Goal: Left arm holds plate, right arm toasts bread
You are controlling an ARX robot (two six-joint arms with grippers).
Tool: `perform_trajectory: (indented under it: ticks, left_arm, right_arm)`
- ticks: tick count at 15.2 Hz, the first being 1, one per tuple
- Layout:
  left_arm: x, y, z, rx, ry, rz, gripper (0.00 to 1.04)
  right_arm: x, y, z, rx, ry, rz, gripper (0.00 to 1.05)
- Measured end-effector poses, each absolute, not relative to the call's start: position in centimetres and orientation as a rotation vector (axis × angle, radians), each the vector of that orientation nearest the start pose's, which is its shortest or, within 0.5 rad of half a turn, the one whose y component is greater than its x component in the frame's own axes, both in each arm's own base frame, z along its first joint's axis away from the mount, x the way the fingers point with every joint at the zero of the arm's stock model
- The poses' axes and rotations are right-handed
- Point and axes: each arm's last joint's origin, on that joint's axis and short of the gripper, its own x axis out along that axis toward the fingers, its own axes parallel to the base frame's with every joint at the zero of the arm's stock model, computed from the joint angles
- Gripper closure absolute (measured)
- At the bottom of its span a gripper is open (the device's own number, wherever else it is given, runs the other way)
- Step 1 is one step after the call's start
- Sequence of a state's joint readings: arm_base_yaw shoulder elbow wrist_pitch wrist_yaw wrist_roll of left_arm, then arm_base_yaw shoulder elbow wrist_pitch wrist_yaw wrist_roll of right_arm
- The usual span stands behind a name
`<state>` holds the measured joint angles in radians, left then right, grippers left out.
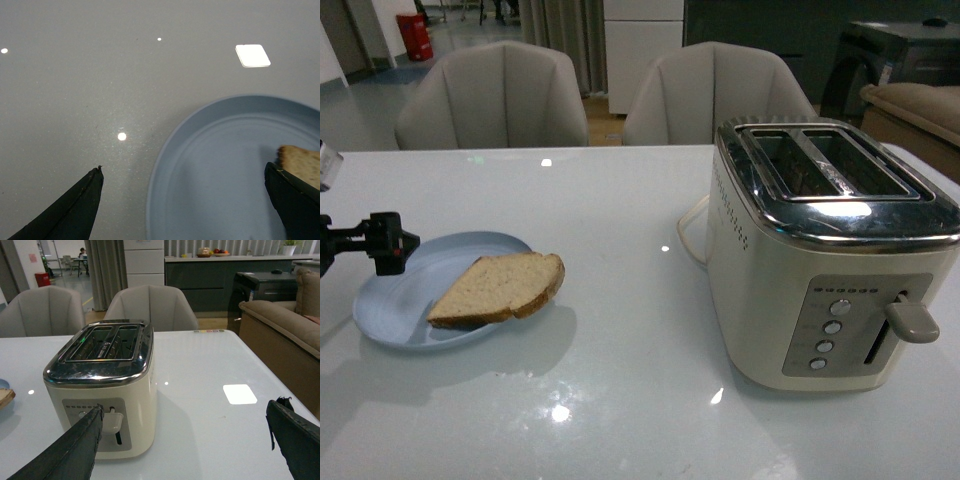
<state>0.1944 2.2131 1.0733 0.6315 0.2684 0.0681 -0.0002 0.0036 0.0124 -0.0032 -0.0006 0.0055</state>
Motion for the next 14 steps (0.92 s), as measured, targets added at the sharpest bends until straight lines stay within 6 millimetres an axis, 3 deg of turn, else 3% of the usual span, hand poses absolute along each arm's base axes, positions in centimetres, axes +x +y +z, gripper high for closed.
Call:
perform_trajectory:
  ticks: [7, 9, 11, 12, 14]
  left_arm:
    - [41.6, 7.8, 5.4, -0.048, 0.51, -0.084, 0.07]
    - [42.5, 9.1, 3.0, -0.076, 0.52, -0.108, 0.07]
    - [42.6, 9.4, 2.6, -0.102, 0.526, -0.112, 0.07]
    - [42.6, 9.5, 2.5, -0.106, 0.52, -0.111, 0.12]
    - [42.7, 9.5, 2.4, -0.114, 0.501, -0.106, 0.46]
  right_arm:
    - [9.7, 0.0, 16.7, 0.006, -0.006, 0.0, 0.06]
    - [9.7, 0.0, 16.7, 0.006, -0.006, 0.0, 0.06]
    - [9.7, 0.0, 16.7, 0.005, -0.006, 0.0, 0.06]
    - [9.7, 0.0, 16.7, 0.005, -0.006, 0.0, 0.06]
    - [9.7, 0.0, 16.7, 0.005, -0.006, 0.0, 0.06]
